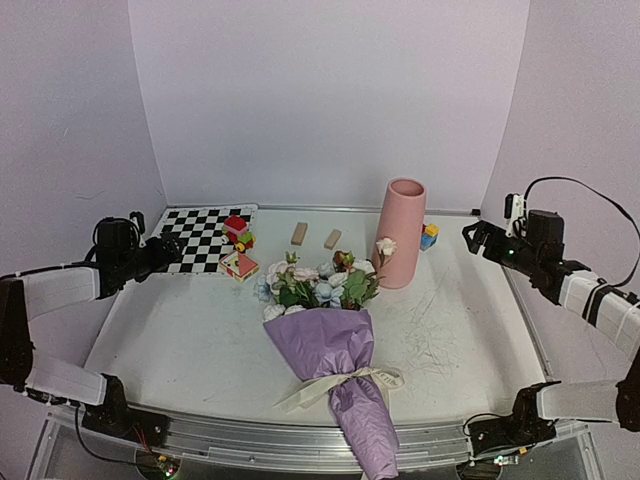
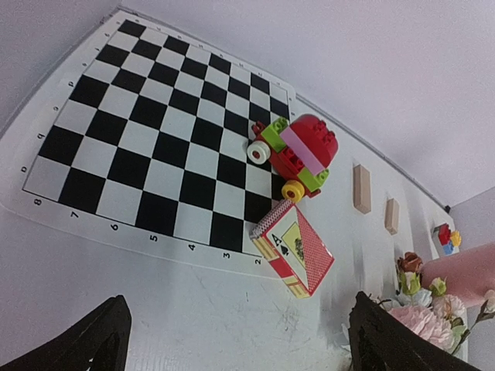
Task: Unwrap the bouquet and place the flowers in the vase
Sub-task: Untie the ribbon from the wrapping paper.
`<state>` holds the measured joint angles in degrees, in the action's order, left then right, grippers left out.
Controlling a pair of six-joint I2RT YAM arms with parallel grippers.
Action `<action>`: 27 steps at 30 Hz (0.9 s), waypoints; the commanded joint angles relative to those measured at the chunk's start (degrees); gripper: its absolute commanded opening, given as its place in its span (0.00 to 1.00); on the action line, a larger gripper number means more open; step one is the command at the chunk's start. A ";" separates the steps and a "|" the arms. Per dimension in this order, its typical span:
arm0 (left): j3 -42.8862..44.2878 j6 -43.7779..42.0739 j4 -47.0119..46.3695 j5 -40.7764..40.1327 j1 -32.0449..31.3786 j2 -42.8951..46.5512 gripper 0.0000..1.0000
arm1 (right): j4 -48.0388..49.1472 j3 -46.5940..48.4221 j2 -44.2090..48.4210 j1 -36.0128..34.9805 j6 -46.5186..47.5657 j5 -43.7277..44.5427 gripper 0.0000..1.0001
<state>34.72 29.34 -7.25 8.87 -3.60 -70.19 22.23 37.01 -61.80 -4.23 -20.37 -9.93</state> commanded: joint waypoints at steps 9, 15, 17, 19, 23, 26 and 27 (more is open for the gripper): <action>-5.03 4.34 1.48 -0.01 0.08 10.97 1.00 | -5.91 3.93 -1.10 -0.04 -3.53 -2.60 0.98; -8.37 9.37 -3.64 9.53 -3.57 9.27 1.00 | -10.95 6.78 -5.46 -3.89 -1.03 -9.03 0.98; -8.75 10.21 -4.12 6.14 -8.85 8.85 1.00 | -10.96 6.56 -6.81 -7.46 -0.92 -10.17 0.98; -8.70 10.78 -4.66 2.26 -14.02 8.15 1.00 | -10.69 6.37 -8.32 -11.44 -1.40 -10.46 0.98; -8.48 11.34 -7.86 1.99 -21.81 5.19 0.98 | -8.37 5.50 -12.03 -18.09 -4.20 -12.01 0.95; -8.21 11.39 -9.03 0.67 -26.74 3.29 0.98 | -4.87 3.39 -13.24 -21.94 -6.64 -13.23 0.91; -8.18 11.51 -9.23 0.17 -28.49 2.61 0.98 | -4.06 2.65 -13.58 -23.16 -7.45 -13.26 0.89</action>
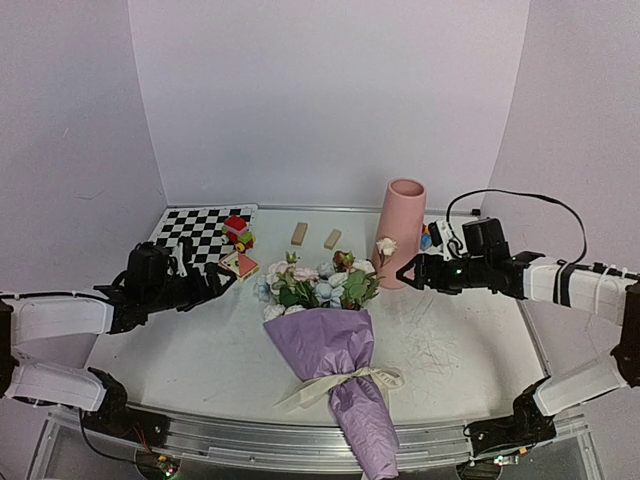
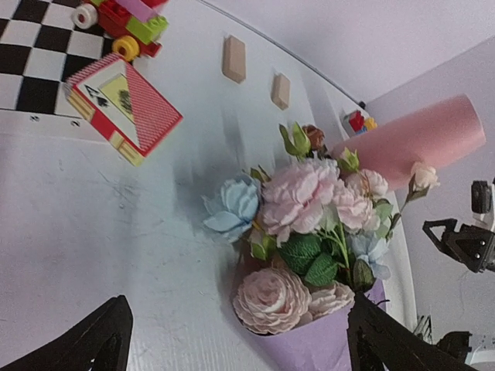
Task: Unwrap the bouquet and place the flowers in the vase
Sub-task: Untie the ribbon from the wrapping paper.
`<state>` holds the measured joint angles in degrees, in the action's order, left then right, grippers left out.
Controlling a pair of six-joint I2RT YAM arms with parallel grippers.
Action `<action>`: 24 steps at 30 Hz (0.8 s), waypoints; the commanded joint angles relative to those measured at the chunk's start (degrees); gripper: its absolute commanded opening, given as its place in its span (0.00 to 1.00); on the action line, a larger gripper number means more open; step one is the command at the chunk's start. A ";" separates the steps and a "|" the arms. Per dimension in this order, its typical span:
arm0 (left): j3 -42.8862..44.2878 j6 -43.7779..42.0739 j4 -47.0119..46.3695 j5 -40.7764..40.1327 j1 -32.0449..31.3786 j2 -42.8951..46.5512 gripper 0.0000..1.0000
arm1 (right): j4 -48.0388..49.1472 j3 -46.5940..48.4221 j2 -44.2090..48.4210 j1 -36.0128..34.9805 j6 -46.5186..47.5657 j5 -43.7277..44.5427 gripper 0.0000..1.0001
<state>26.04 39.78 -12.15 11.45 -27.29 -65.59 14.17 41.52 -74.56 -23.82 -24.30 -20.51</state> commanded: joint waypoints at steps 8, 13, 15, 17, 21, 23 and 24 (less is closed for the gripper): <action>-0.73 6.51 -8.92 -4.13 -15.37 -8.25 0.93 | 13.17 -7.37 -5.26 -8.99 -9.93 -4.15 0.69; -1.22 9.96 -12.26 -5.26 -20.49 -11.49 0.90 | 16.87 -7.57 -9.69 -11.94 -11.91 -4.08 0.66; -1.54 11.17 -13.10 -6.38 -21.83 -12.19 0.90 | 17.85 -7.58 -11.50 -12.66 -12.72 -4.15 0.65; -2.27 12.39 -14.15 -7.15 -22.82 -12.50 0.90 | 18.81 -7.69 -12.77 -13.32 -13.22 -4.34 0.64; -4.54 15.27 -18.12 -6.81 -25.36 -13.63 0.90 | 21.33 -7.85 -15.39 -14.98 -14.71 -4.68 0.63; -4.71 16.05 -19.68 -6.46 -26.88 -15.18 0.90 | 22.73 -7.86 -16.42 -15.89 -15.52 -4.45 0.62; -4.56 16.32 -20.32 -6.28 -27.44 -16.04 0.90 | 23.45 -7.83 -16.86 -16.26 -15.90 -4.34 0.61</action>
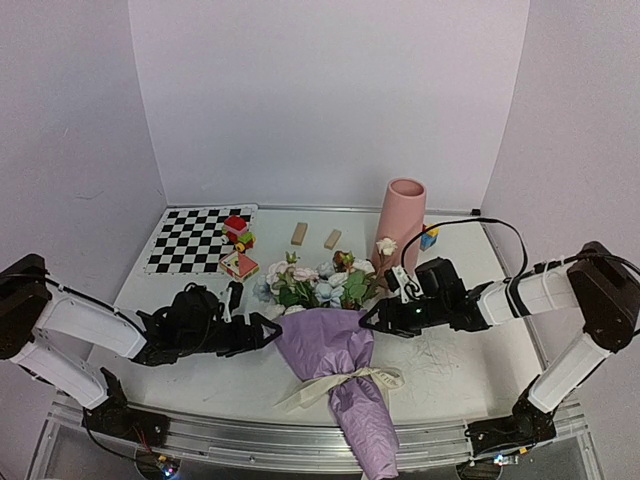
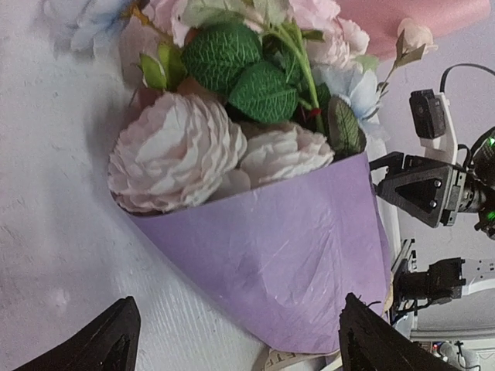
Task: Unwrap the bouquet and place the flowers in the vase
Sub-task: Untie the ribbon from the wrapping paper.
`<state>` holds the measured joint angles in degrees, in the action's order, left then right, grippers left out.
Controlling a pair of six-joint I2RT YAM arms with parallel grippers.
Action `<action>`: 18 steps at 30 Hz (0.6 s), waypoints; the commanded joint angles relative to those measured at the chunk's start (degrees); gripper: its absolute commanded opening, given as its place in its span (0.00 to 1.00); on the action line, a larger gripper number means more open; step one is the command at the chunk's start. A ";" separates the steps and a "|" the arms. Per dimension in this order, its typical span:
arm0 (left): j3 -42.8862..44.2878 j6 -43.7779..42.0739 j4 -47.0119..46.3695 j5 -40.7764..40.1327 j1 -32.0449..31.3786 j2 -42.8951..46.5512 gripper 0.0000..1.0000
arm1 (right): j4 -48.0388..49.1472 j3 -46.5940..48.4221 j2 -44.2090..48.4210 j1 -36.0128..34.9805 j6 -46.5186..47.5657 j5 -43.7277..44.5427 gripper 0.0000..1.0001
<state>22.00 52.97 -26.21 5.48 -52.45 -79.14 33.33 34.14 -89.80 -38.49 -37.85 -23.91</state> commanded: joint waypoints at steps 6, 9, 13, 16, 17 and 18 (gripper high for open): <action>-0.02 7.11 -12.37 0.52 -2.83 -8.63 0.84 | 6.17 3.05 -5.29 -2.78 -3.50 0.15 0.57; -0.58 8.58 -14.66 -1.01 -2.83 -9.26 0.84 | 6.48 7.67 -8.63 -3.43 -3.19 1.09 0.56; -0.99 9.86 -15.02 -3.49 -2.83 -9.49 0.84 | 7.03 14.95 -13.98 -3.75 -2.80 2.79 0.55; -2.51 12.88 -15.32 -7.93 -2.83 -9.28 0.84 | 7.69 19.63 -17.22 -3.79 -2.75 4.14 0.56; -3.08 13.54 -15.49 -9.32 -2.83 -9.16 0.84 | 7.83 21.03 -18.10 -3.79 -2.47 4.66 0.58; -3.43 13.65 -15.61 -10.17 -2.83 -9.07 0.84 | 7.86 22.04 -18.80 -3.80 -2.19 5.21 0.59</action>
<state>20.65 62.96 -38.93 1.51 -55.20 -88.42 38.96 50.54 -106.10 -42.03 -40.76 -21.51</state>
